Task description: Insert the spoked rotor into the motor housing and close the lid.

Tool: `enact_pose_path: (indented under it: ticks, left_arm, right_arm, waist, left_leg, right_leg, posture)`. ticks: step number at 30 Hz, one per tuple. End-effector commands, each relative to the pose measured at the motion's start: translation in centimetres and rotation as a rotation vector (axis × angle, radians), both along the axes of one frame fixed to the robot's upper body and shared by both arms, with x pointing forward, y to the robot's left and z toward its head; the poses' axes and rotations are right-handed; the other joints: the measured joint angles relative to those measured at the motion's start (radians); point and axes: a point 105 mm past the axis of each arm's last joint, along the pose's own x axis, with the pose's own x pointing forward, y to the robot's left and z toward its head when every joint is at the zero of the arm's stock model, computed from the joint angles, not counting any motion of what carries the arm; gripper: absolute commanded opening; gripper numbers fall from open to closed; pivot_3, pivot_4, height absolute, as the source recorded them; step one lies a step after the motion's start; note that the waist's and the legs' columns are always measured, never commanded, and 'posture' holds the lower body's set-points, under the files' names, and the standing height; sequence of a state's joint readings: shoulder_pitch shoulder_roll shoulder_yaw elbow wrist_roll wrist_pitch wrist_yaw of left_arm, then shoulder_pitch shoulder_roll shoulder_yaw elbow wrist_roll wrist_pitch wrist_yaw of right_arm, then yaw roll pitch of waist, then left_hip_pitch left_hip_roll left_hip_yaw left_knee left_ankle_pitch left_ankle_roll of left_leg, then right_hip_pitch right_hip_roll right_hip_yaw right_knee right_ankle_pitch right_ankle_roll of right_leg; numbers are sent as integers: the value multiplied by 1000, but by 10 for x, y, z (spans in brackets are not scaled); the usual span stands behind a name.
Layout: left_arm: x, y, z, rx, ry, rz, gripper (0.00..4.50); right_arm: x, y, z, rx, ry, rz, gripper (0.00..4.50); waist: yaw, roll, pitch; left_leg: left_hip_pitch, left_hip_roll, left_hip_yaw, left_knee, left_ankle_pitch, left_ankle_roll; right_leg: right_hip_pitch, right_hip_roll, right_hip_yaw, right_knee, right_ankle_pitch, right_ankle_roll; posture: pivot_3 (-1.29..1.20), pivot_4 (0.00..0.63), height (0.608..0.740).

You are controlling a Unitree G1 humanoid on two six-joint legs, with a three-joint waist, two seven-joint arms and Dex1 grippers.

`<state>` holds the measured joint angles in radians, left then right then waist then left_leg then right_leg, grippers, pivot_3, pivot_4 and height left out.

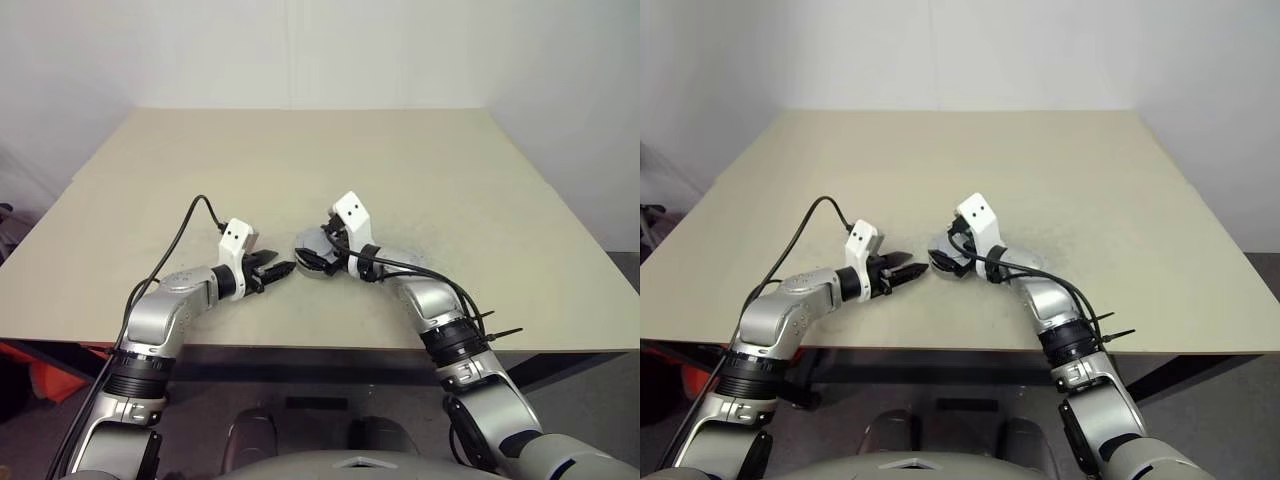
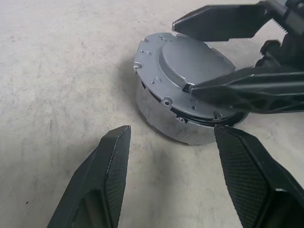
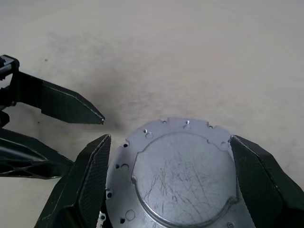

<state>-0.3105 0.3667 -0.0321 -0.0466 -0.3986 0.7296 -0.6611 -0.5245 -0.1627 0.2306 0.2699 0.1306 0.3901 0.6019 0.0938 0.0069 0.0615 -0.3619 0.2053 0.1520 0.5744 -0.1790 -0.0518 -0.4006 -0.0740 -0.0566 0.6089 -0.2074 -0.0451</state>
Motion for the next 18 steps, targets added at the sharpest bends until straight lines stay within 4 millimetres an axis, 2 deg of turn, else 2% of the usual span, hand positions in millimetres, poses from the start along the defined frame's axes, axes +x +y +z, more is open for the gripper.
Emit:
enact_pose_path:
  ticks: [1, 8, 11, 13, 18]
  left_arm:
    - [1, -1, 12, -3, -43, -6, 3000]
    - [1, 0, 12, -1, -43, -1, 3000]
    - [2, 1, 12, 0, -45, 2, 3000]
    - [3, 2, 12, 0, -45, 4, 3000]
    - [3, 2, 12, 1, -45, 8, 3000]
  right_arm:
    - [5, 1, 7, -9, -49, -3, 4483]
    - [5, -4, -1, -27, -44, -7, 4483]
    - [7, -7, 1, -21, -47, -6, 3858]
    - [9, -9, 4, -17, -54, -8, 3197]
    - [12, -14, 18, 14, -62, -5, 3124]
  waist:
    - [0, 0, 0]
    - [0, 0, 0]
    - [0, 0, 0]
    - [0, 0, 0]
    - [2, 0, 0]
  left_leg:
    - [0, 0, 0, 0, 0, 0]
    - [1, 0, 0, 1, 0, 0]
    - [3, 0, 0, 1, -1, 1]
    - [3, 0, 0, 1, -1, 2]
    - [3, 0, 0, 1, -1, 2]
  right_leg:
    - [0, 0, 0, 0, 0, 0]
    - [2, 0, 0, 0, 0, 0]
    - [3, 0, 0, 0, 0, 0]
    - [4, 0, 0, 0, 0, 0]
    - [4, 0, 0, 0, 0, 0]
  posture:
    - [0, 0, 740]
    - [0, 0, 740]
    - [0, 0, 740]
    - [0, 0, 740]
    - [0, 0, 740]
